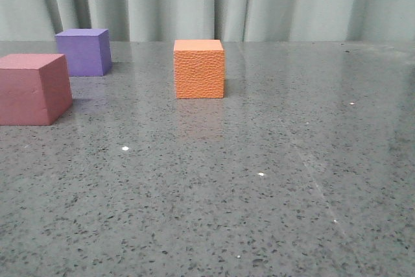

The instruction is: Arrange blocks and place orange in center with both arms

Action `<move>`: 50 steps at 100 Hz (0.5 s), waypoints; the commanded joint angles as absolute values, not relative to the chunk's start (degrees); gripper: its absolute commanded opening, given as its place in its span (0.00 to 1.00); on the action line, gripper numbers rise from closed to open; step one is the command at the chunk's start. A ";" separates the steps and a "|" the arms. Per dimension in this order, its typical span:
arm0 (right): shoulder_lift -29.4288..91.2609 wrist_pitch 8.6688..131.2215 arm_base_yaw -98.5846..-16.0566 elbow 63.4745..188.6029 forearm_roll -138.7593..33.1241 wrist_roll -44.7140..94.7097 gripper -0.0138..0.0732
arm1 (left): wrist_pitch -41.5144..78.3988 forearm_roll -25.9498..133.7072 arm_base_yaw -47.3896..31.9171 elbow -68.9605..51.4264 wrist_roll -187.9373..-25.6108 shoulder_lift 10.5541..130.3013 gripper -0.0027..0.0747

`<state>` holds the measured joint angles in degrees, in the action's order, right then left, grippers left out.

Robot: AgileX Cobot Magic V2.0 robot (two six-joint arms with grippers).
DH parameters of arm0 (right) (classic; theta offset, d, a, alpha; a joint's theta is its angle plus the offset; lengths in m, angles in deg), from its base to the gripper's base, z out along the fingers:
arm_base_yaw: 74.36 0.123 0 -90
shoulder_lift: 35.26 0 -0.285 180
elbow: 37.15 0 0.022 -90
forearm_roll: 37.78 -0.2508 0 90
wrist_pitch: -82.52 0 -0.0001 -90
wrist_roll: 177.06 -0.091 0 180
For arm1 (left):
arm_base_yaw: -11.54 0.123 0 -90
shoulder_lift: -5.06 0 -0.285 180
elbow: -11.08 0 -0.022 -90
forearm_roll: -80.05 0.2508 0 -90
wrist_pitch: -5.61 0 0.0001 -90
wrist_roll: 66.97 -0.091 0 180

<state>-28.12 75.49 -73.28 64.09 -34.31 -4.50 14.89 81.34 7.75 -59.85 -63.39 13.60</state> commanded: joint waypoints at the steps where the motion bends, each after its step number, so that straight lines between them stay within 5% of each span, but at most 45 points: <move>1: -29.54 80.34 -73.63 64.84 -34.43 -3.91 0.08 | 15.80 77.49 7.57 -50.95 -62.97 17.82 0.01; 50: -29.54 80.34 -73.63 64.84 -34.43 -3.91 0.08 | 47.28 74.06 7.57 -12.90 -63.08 52.86 0.01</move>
<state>-28.12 75.49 -73.28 64.09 -34.31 -4.40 47.96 75.37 7.75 -17.95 -63.39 48.33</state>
